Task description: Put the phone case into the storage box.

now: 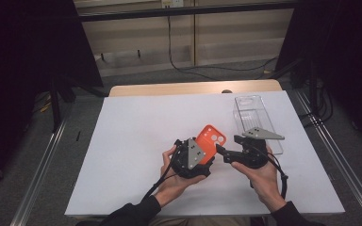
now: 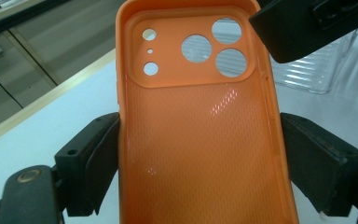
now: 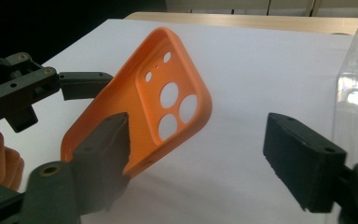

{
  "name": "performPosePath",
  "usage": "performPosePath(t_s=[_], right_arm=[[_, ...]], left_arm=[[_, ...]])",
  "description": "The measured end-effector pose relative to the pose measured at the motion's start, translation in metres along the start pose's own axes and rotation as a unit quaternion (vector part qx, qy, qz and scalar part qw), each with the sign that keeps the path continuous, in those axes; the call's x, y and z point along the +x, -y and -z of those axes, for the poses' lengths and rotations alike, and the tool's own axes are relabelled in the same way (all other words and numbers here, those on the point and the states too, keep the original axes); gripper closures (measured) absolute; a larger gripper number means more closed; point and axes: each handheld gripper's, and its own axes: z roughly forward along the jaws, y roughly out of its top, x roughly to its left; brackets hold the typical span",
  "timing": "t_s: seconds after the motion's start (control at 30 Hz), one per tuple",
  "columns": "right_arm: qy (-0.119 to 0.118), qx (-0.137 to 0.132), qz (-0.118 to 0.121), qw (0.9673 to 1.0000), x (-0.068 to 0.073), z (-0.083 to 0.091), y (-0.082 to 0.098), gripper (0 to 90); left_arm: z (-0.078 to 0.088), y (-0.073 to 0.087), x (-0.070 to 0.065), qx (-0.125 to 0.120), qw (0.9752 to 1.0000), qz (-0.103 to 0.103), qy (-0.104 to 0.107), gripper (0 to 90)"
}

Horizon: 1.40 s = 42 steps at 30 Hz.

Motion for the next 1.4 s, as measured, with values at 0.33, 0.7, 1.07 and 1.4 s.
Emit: performPosePath(t_s=[0.33,0.7,1.07,1.4], right_arm=[[-0.005,0.015,-0.06,0.998,0.001,-0.002,-0.008,43.4],[-0.007,0.029,-0.113,0.9931,0.0,-0.005,-0.012,60.5],[-0.017,0.039,-0.134,0.9901,0.002,-0.011,-0.012,71.8],[-0.028,0.046,-0.175,0.9832,0.001,-0.012,-0.013,77.5]], left_arm=[[0.0,-0.001,-0.001,-0.004,0.9999,0.004,-0.01,15.9],[0.001,-0.001,-0.001,-0.007,0.9998,0.003,-0.017,15.9],[0.001,-0.001,-0.003,-0.01,0.9998,0.003,-0.018,15.9],[0.0,0.001,-0.003,-0.006,0.9997,0.0,-0.023,15.8]])
